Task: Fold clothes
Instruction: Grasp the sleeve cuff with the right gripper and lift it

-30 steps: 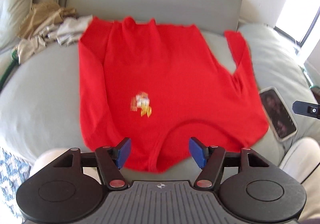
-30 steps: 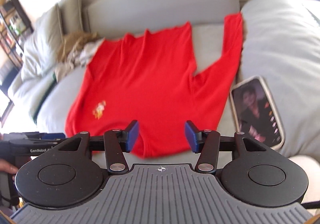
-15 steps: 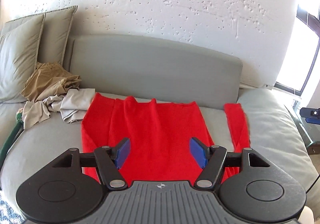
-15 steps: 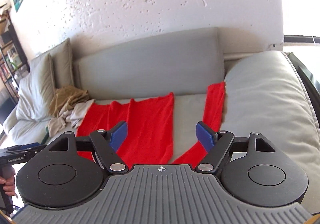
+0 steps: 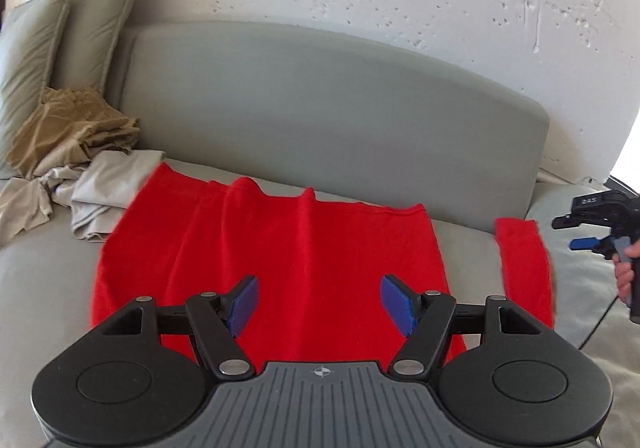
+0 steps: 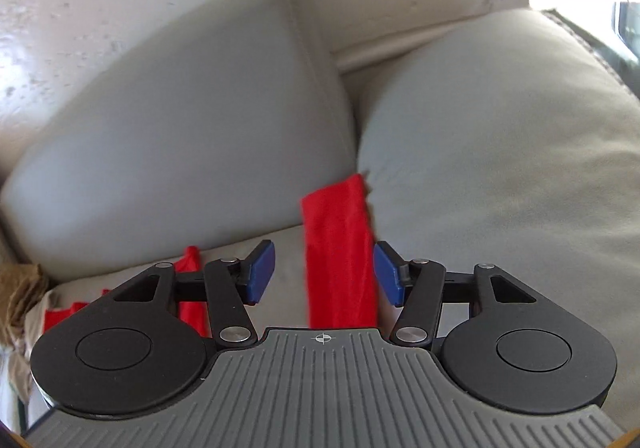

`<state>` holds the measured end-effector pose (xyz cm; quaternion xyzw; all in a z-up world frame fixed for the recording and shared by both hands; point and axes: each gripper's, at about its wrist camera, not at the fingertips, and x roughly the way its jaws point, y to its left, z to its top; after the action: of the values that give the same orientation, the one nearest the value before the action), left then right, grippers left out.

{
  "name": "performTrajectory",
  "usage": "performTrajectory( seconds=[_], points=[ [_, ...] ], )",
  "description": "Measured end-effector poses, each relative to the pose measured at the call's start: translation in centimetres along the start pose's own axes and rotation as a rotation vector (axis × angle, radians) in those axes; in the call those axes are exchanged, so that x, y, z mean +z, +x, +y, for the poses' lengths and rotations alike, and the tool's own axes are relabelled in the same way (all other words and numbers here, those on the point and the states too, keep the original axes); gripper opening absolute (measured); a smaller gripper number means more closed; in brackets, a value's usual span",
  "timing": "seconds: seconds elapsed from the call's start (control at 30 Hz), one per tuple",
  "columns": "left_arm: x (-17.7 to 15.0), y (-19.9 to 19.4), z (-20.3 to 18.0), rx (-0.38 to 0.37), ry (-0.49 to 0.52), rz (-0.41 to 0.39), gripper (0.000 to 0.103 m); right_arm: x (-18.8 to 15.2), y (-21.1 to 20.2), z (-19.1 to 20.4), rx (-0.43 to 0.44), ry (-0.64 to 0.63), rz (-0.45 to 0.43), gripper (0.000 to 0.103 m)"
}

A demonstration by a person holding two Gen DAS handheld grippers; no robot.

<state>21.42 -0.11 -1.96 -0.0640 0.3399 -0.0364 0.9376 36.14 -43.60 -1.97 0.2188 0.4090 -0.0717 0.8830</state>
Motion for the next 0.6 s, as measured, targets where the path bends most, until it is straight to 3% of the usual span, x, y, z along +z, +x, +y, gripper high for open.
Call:
performTrajectory(
  seconds=[0.1, 0.2, 0.23, 0.3, 0.33, 0.43, 0.6],
  points=[
    [-0.3, 1.5, -0.8, -0.033, 0.026, 0.002, 0.066, 1.2, 5.0, -1.7, -0.043, 0.055, 0.047, 0.046],
    [-0.6, 2.1, -1.3, -0.059, 0.041, 0.008, 0.066, 1.5, 7.8, -2.6, 0.012, 0.062, 0.046, 0.042],
    [-0.7, 2.2, -1.4, -0.066, 0.045, 0.010, 0.066, 1.4, 8.3, -2.4, 0.014, 0.042, 0.042, 0.037],
    [-0.7, 2.0, -1.4, -0.075, 0.048, 0.007, 0.066, 1.2, 9.0, -1.6, -0.027, -0.025, 0.038, 0.009],
    [-0.8, 1.7, -1.4, -0.080, 0.049, 0.005, 0.066, 0.9, 8.8, -1.0, -0.058, -0.060, 0.026, 0.006],
    [-0.7, 0.7, -1.3, -0.090, 0.046, -0.008, 0.066, -0.2, 5.7, 0.9, -0.184, -0.142, -0.092, 0.006],
    [-0.5, -1.5, -2.2, -0.150, 0.045, -0.025, 0.067, -2.9, -3.8, 3.5, -0.506, -0.180, -0.389, 0.006]
  ],
)
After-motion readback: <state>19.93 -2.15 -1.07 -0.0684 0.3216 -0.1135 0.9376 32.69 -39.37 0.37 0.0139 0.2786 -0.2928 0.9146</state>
